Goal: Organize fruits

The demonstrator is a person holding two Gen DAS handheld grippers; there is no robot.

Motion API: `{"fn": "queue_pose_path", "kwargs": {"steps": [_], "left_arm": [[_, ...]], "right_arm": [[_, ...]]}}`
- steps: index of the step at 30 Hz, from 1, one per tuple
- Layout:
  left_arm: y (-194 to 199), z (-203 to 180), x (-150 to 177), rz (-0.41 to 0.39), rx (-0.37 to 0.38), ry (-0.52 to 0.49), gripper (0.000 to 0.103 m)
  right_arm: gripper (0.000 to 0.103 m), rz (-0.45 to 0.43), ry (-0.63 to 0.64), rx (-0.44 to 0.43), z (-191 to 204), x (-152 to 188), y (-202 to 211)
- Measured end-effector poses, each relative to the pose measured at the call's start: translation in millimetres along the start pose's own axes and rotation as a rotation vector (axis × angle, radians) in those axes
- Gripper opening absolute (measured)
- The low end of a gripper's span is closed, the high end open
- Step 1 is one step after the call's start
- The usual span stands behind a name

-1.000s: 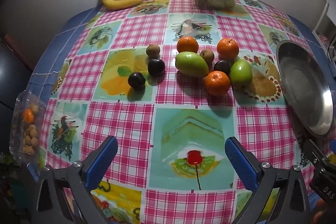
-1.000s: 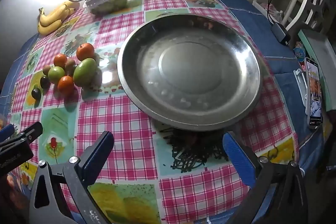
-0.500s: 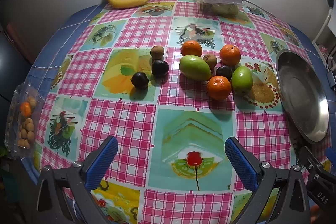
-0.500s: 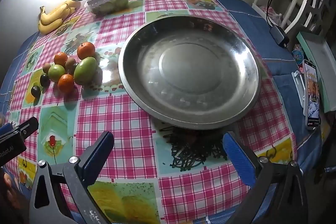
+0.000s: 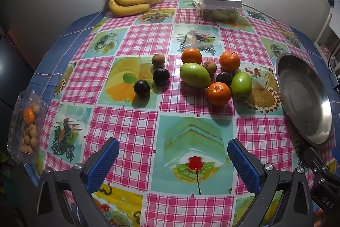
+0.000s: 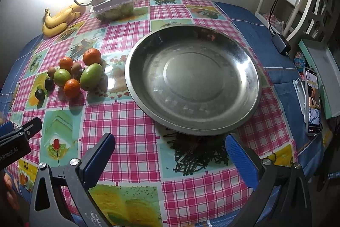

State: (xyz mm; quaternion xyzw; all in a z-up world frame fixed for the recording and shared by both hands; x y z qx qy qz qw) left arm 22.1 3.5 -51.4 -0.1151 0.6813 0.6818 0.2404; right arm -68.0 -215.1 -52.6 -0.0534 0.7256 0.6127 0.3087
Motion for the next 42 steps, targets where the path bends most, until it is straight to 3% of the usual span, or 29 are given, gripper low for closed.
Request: {"fn": "queue_pose_path", "kwargs": {"steps": [42], "left_arm": [[17.1, 4.0, -7.8, -0.051, -0.007, -0.006, 0.103]], "right_arm": [[0.103, -0.073, -0.027, 0.012, -7.6, -4.1, 15.3]]}}
Point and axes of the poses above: each gripper's, at about its wrist camera, not at the fingertips, and y roughly against the way its jaws point, z to its left, x to its underside, the point moved 8 cm from there along -y, roughly the way its jaws point, and after that the axes turned 2 degrees about -z, right-handed, at the moved point
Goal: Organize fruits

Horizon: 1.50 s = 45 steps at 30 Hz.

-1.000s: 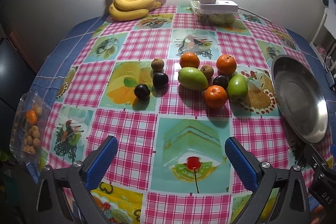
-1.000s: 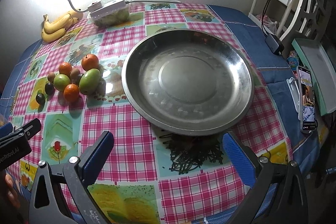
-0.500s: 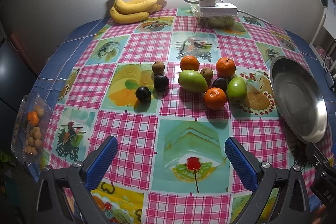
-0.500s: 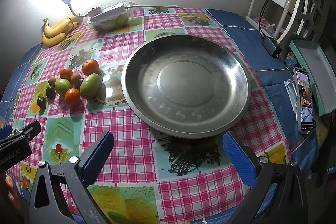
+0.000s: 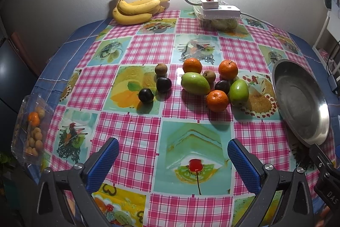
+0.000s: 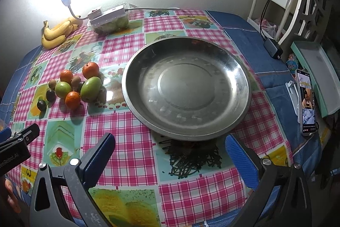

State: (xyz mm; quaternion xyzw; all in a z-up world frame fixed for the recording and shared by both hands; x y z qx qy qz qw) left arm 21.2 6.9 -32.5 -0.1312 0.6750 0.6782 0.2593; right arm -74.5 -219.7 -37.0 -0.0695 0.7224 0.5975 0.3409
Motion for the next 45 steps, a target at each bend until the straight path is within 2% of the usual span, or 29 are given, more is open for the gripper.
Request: {"fn": "queue_pose_path", "kwargs": {"steps": [21, 28, 31, 35, 43, 45], "left_arm": [[2.1, 2.4, 0.1, -0.005, 0.007, 0.008, 0.103], [0.0, 2.9, 2.2, 0.017, 0.019, 0.008, 0.103], [-4.2, -2.7, 3.7, 0.074, 0.056, 0.008, 0.103], [-1.1, -6.4, -11.5, 0.091, 0.093, 0.045, 0.103], [-7.7, 11.8, -53.6, 0.121, 0.098, 0.164, 0.103], [-11.7, 15.0, -60.9, 0.125, 0.104, 0.192, 0.103]], "right_arm": [[0.103, -0.004, -0.009, 0.001, -2.8, -1.3, 2.2], [0.103, 0.009, 0.000, -0.015, 0.9, -0.3, 0.5], [0.103, 0.037, -0.023, -0.063, 6.4, -1.8, -0.4], [0.103, 0.043, -0.052, -0.145, 18.8, -18.7, 7.8], [0.103, 0.073, -0.037, -0.224, 48.1, -66.3, 17.7], [0.103, 0.082, -0.027, -0.219, 55.6, -74.3, 13.8]]}}
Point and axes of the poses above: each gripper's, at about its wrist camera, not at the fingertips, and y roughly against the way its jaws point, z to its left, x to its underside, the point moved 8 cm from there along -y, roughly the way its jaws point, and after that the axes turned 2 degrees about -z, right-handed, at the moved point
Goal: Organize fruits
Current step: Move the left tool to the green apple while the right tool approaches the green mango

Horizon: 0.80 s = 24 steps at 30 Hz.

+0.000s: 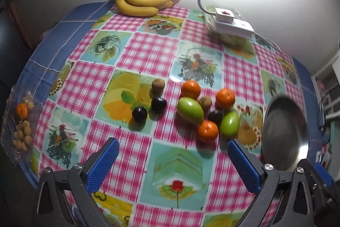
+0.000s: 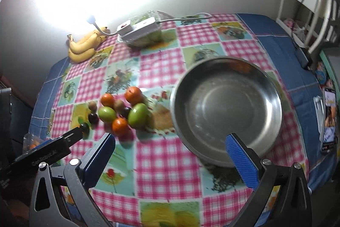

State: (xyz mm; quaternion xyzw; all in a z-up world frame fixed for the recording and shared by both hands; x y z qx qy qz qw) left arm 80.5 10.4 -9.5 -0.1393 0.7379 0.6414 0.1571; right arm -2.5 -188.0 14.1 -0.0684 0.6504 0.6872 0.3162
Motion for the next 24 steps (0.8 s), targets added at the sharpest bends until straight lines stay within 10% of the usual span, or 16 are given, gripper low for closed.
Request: {"fn": "queue_pose_path", "kwargs": {"steps": [24], "left_arm": [[-58.0, 33.4, -58.5, -0.004, -0.034, 0.147, 0.103]], "right_arm": [[0.103, 0.159, 0.031, 0.031, 34.4, -38.5, -98.6]]}}
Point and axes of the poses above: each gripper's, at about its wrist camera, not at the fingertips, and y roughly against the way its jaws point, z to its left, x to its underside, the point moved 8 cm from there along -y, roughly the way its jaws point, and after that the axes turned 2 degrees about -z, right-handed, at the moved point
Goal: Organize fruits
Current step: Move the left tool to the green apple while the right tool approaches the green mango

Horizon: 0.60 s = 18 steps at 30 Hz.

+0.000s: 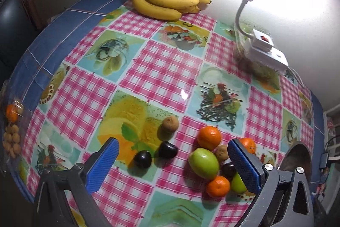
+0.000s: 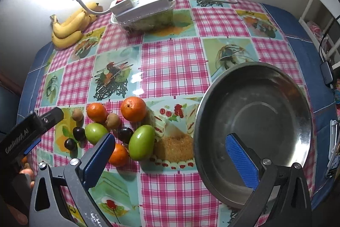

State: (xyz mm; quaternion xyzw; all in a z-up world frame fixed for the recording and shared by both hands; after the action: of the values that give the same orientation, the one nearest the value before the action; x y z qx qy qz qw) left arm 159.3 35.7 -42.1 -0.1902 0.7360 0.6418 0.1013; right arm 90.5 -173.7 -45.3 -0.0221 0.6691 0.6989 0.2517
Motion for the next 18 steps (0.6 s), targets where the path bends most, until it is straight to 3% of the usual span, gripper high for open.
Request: {"fn": "queue_pose_path", "kwargs": {"steps": [7, 13, 18], "left_arm": [[-5.0, 25.8, -1.1, 0.007, -0.008, 0.047, 0.102], [-18.5, 4.0, 11.5, 0.048, 0.037, -0.005, 0.102], [-25.3, -11.6, 18.3, 0.065, 0.047, -0.026, 0.100]], "right_arm": [[0.103, 0.011, 0.027, -0.026, 18.5, -0.7, -13.2], [0.101, 0.029, 0.040, -0.033, 24.2, 6.3, -22.8], [0.080, 0.044, 0.019, -0.065, 23.4, 11.6, -29.4]]}}
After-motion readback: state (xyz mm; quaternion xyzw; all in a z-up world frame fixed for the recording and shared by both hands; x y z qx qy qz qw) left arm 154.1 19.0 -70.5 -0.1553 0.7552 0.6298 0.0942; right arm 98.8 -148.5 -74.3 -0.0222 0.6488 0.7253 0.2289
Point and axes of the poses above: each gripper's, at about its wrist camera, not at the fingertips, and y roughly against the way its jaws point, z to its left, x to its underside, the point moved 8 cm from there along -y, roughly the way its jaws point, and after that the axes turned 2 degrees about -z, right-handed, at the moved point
